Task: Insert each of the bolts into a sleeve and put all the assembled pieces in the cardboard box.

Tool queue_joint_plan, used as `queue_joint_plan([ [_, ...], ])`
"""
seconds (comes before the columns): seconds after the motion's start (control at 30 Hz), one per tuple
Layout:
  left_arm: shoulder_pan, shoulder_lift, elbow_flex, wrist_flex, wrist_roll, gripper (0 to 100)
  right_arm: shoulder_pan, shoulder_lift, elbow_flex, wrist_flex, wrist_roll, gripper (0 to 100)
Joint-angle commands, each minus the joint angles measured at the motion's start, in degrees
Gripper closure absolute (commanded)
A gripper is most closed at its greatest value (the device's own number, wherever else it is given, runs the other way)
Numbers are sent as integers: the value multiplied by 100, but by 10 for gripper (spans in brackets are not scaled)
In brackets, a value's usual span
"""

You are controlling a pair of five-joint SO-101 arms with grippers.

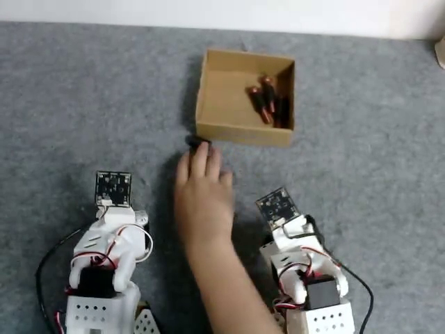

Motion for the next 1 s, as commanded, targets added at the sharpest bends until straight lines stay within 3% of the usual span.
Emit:
queue_joint_plan([
  [0.0,154,-66,119,-123,-35,990,75,22,620,22,-18,694],
  [0.97,154,-48,119,-246,-9,990,224,75,629,-4,-53,694],
])
